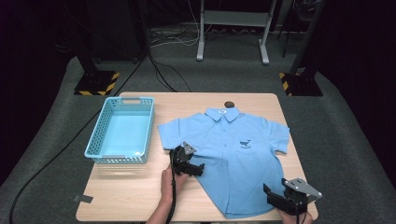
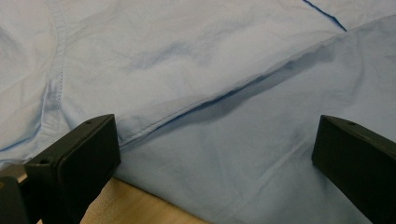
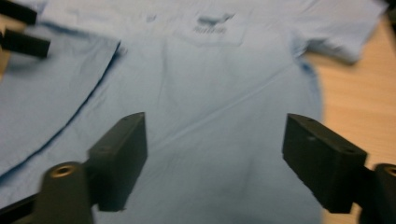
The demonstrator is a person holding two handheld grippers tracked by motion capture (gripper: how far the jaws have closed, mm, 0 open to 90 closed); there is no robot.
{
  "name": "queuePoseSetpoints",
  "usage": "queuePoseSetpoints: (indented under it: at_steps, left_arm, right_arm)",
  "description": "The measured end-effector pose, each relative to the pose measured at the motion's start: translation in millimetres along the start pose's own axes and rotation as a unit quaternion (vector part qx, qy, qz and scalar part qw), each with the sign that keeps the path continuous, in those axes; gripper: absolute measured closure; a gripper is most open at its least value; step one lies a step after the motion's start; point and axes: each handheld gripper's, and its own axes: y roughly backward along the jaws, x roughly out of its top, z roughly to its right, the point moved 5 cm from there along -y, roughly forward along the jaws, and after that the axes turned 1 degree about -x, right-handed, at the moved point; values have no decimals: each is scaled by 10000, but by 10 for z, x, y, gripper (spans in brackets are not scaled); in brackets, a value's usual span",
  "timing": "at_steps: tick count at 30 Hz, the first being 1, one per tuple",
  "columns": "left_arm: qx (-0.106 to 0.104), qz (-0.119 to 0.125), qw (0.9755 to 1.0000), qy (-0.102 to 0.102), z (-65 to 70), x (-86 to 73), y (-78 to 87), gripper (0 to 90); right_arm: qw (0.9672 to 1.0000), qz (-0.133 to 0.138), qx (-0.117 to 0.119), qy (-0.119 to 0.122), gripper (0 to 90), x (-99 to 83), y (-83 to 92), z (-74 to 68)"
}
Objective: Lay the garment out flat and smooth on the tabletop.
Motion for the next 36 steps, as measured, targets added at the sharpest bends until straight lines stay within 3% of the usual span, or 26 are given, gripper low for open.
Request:
queuePoseSetpoints:
  at_steps: [5, 9, 12, 19, 22, 27, 30, 36]
  left_arm:
    - [2, -1, 10000, 0, 0, 0, 1, 5]
    - [5, 1, 10000, 5, -1, 0, 0, 5]
    - [7, 1, 10000, 6, -1, 0, 0, 6]
    - [9, 3, 10000, 11, -2, 0, 0, 6]
    - [10, 4, 10000, 13, -2, 0, 0, 6]
    - [10, 3, 10000, 12, -2, 0, 0, 6]
    - [10, 4, 10000, 11, -2, 0, 0, 6]
    - [10, 2, 10000, 11, -2, 0, 0, 6]
  right_arm:
    - [9984, -515, 154, 196, 134, -183, -315, -68]
    - [9967, -776, 67, 208, 92, -303, -342, -30]
    - [9968, -749, -114, 260, 56, -394, -275, 53]
    - [9978, -583, -99, 293, 34, -501, -141, 192]
    - [9973, -695, -55, 214, 1, -478, -147, 240]
    - [9994, -295, -135, 154, 1, -212, -123, 354]
    - [9992, -282, -200, 182, 0, -66, -260, 460]
    - [9977, -638, -218, 111, 2, 0, -644, 607]
